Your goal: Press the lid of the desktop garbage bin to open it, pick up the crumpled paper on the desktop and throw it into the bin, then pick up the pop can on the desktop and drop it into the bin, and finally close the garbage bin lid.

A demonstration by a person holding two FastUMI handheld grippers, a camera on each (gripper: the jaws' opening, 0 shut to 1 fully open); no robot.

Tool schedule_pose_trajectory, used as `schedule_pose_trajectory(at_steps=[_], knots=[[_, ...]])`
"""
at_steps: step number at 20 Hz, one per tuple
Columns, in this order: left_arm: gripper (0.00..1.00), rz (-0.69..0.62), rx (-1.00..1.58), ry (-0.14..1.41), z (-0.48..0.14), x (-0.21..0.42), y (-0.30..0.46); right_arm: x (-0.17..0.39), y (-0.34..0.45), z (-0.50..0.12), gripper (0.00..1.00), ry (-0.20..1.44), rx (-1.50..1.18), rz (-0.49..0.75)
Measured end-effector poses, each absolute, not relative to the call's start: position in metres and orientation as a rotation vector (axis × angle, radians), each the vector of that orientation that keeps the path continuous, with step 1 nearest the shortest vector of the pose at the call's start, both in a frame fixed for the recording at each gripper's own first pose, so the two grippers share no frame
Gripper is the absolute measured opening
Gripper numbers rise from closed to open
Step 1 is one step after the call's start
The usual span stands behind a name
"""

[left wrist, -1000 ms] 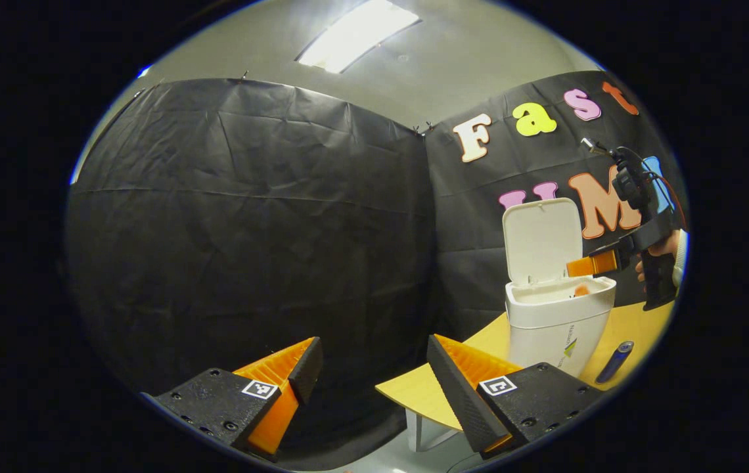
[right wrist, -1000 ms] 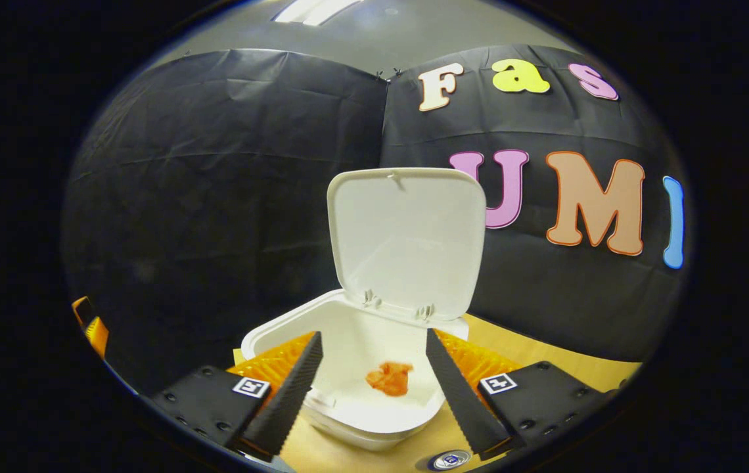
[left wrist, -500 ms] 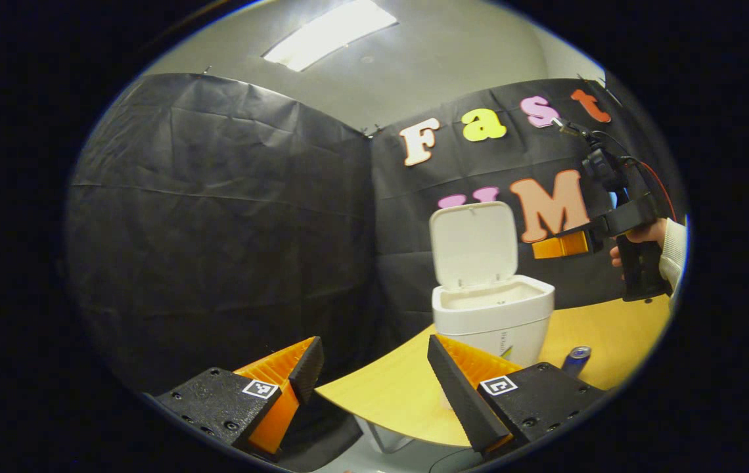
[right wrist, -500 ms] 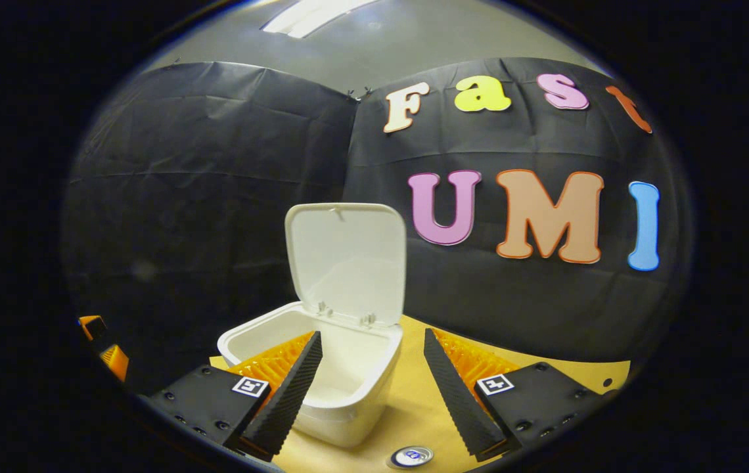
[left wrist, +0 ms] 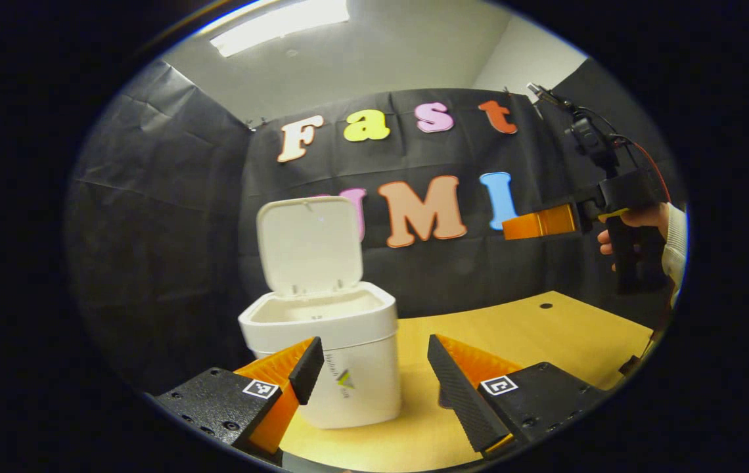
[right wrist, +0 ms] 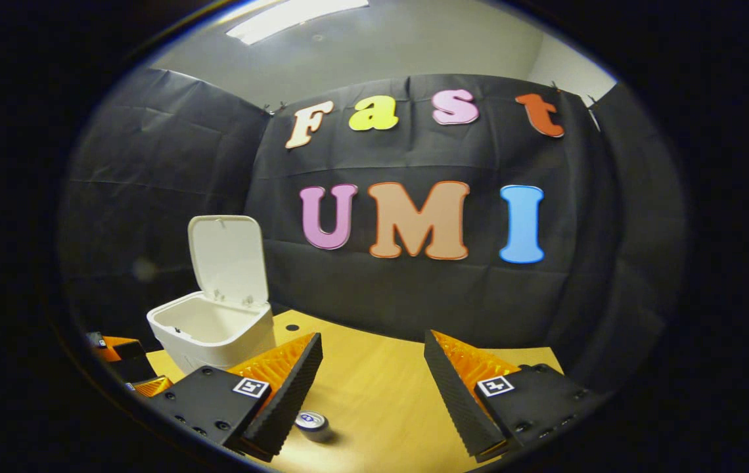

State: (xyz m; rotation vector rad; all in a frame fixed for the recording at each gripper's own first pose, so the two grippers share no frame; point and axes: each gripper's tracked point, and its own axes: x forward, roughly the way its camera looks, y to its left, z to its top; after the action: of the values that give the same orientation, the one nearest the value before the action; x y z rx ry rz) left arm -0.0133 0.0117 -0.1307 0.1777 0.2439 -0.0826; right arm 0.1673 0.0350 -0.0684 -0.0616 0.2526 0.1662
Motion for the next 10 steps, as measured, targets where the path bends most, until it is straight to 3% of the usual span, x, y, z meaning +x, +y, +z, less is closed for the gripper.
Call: schedule_pose_trajectory(at_steps=[2,3,10], knots=[[1.00,-0.165,0.159,0.268,-0.153,-0.001,-0.013,0.155,0.010,-0.074,0.98,0.260,-0.035,0.103],[0.95,-0.203,0.145,0.283,-0.165,0.004,-0.025,0.148,0.001,-0.077,0.98,0.266,-0.016,0.077],[0.95,-0.329,0.157,0.320,-0.241,0.039,-0.068,0.098,-0.048,-0.088,0.99,0.272,0.004,-0.118]])
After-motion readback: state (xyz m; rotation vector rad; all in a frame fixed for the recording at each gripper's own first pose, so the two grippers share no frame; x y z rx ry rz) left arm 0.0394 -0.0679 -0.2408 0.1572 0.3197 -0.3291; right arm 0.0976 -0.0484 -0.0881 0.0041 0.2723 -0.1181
